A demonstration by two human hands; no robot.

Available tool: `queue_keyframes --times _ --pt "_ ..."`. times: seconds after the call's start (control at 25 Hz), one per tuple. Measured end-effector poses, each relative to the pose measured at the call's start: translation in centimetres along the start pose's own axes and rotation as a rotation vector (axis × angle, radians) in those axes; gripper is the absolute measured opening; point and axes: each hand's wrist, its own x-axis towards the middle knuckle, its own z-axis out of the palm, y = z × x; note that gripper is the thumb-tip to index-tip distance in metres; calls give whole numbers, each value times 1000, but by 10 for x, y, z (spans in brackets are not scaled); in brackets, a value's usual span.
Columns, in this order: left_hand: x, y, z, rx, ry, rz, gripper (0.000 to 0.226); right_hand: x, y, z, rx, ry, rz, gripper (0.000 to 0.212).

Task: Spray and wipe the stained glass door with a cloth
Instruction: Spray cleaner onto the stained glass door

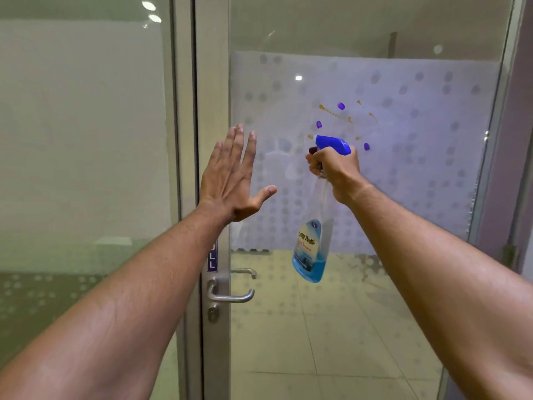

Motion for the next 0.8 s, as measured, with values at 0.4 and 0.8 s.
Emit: queue_keyframes --times 0.4,0.8 --pt "-121 -63 -69 80 -162 -108 106 -116 16 62 21 -333 65 35" --pt "-233 -80 -157 236 -308 -308 105 -243 24 105 124 -578 160 36"
